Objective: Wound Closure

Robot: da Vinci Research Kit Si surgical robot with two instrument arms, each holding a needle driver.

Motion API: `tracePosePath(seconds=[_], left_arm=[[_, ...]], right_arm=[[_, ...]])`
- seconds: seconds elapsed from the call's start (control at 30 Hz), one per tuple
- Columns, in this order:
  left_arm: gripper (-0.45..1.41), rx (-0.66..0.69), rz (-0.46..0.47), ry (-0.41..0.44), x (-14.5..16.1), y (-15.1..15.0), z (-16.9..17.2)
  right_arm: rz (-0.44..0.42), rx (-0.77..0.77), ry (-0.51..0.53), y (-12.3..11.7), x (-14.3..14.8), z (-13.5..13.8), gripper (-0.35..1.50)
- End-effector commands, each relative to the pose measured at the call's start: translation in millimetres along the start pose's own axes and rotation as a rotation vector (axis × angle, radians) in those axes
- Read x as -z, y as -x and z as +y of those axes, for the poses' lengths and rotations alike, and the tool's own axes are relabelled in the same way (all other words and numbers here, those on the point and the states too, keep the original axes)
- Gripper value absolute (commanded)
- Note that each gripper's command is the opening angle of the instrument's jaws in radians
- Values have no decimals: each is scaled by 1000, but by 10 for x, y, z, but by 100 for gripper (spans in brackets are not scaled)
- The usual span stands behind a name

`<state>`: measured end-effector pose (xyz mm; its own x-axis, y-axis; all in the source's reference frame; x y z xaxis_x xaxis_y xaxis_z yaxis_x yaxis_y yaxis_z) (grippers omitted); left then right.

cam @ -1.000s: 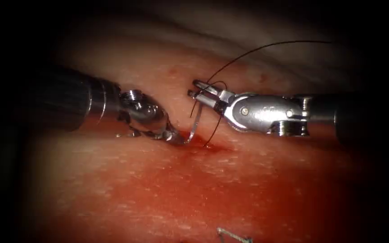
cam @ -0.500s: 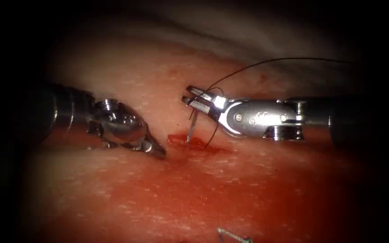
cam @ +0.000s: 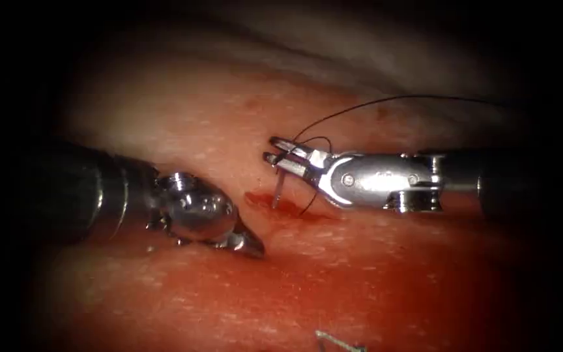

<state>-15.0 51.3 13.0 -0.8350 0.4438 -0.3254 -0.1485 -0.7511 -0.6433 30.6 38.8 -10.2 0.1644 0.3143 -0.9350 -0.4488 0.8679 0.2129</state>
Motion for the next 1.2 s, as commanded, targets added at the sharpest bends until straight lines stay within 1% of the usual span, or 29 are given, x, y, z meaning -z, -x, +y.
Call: tracePosePath(seconds=[0.03, 0.13, 0.27, 0.43, 0.77, 1.0, 1.2], left_arm=[[-35, 0, -2, 4, -10, 1, 1], [-35, -5, -5, 8, -15, 7, 3], [-35, -12, -4, 10, -14, 15, 6], [-35, -18, -6, 11, -12, 23, 8], [-35, -25, -1, 24, -28, 30, 0], [-35, -38, 9, 30, -30, 34, -9], [-35, -39, 9, 32, -28, 36, -9]], right_arm=[[2, -12, 0, 4, -9, -4, -35], [2, -90, 0, 4, -9, -3, -35], [2, -149, 2, 4, -9, 0, -35], [-16, -190, 0, 5, -9, 3, -35], [-21, -315, -4, 6, -6, 11, -35], [-35, -355, -7, 7, -6, 10, -35], [-70, -414, -47, 13, -11, 4, -35]])
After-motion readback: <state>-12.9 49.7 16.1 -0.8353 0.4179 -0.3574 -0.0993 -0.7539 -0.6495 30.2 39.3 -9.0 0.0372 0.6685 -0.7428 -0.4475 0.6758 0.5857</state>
